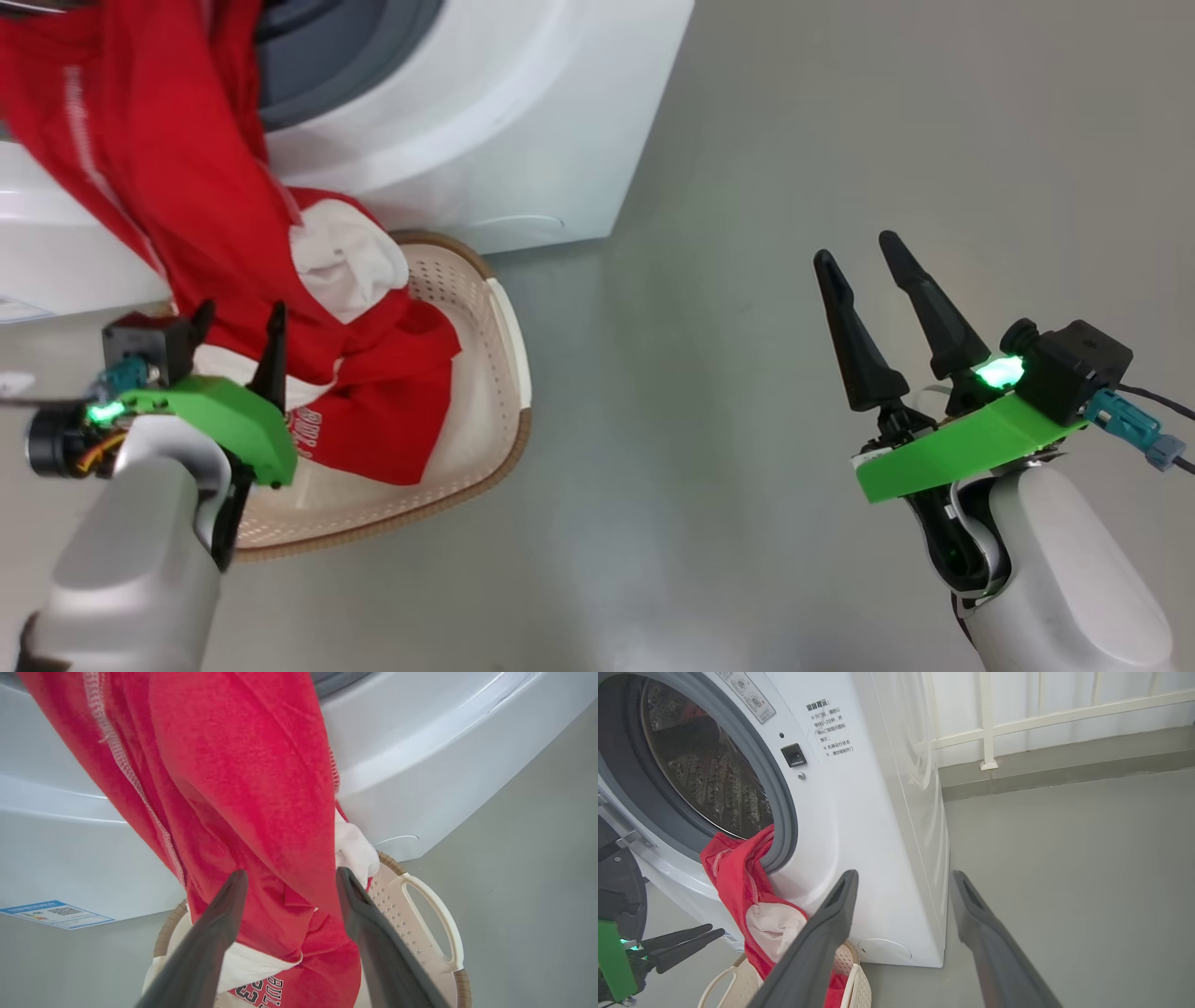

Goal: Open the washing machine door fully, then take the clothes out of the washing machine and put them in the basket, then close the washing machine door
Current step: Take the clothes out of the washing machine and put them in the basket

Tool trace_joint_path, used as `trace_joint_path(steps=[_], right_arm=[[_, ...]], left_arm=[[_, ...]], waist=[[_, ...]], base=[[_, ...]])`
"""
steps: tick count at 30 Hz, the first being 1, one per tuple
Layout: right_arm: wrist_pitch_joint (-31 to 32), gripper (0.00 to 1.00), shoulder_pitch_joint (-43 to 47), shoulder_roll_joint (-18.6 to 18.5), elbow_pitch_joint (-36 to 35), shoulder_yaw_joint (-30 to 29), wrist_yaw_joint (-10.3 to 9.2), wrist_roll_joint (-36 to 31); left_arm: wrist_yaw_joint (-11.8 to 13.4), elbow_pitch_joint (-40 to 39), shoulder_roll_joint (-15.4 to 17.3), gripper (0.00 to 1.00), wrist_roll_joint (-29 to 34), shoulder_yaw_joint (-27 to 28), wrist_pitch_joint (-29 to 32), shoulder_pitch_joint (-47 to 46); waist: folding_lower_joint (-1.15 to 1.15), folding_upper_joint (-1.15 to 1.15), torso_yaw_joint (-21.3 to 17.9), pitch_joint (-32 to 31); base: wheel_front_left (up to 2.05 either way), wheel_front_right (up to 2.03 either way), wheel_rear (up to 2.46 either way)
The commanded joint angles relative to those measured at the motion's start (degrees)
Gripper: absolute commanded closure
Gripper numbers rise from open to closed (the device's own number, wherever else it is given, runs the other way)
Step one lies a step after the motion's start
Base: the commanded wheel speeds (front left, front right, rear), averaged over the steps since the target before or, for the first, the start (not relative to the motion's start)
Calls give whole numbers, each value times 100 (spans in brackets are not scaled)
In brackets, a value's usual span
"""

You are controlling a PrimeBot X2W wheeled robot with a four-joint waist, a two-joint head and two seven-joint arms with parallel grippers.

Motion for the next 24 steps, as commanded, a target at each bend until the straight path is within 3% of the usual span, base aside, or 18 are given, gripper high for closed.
trace_joint_path(steps=[1, 17, 24], right_arm=[[-27, 0, 116, -36, -111, 109, 9, -32], [-27, 0, 338, -182, 6, 137, 9, 5], [-27, 0, 481, -251, 48, 126, 9, 26]], left_arm=[[56, -152, 243, 0, 10, 180, -69, 113], [428, -3389, 438, 0, 260, 1455, -69, 2188], [656, -4546, 462, 0, 317, 1733, -70, 3075]], waist=[[0, 0, 104, -109], [0, 0, 440, -783], [0, 0, 559, -1063]], base=[[0, 0, 0], [0, 0, 0], [0, 0, 0]])
